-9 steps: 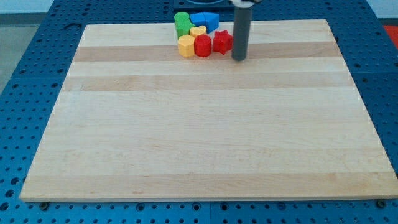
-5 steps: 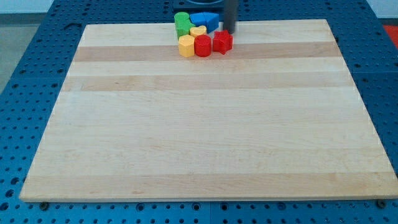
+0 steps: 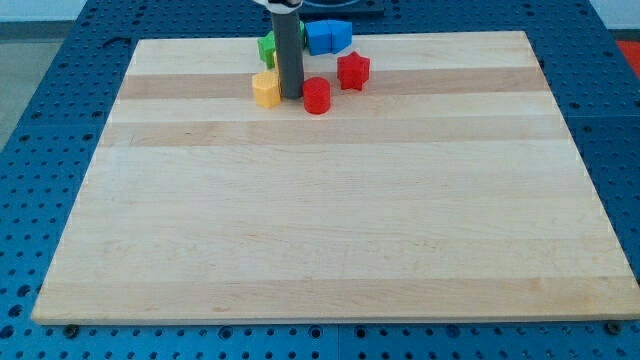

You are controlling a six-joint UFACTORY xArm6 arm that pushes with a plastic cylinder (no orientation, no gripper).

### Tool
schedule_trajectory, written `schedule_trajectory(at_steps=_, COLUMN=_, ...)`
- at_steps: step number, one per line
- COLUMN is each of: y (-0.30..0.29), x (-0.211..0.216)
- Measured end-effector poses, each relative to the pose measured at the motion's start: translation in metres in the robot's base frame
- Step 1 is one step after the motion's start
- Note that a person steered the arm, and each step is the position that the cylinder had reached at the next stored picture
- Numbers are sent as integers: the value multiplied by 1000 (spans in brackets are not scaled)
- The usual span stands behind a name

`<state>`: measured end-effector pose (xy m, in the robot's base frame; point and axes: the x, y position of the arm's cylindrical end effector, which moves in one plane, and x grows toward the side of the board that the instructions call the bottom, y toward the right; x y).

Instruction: Move the red circle below the red star

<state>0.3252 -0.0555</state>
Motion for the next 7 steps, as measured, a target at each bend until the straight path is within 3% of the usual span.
schedule_trajectory(at_steps=1, y=0, x=43)
schedule_trajectory(at_steps=2, y=5, x=50)
schedule_trajectory(at_steps=3, y=5, x=35)
schedule_trajectory(at_steps=5, y=33, x=-36)
schedule_trajectory(at_steps=6, y=65, x=-32)
schedule_trajectory(at_steps=7, y=104, x=3)
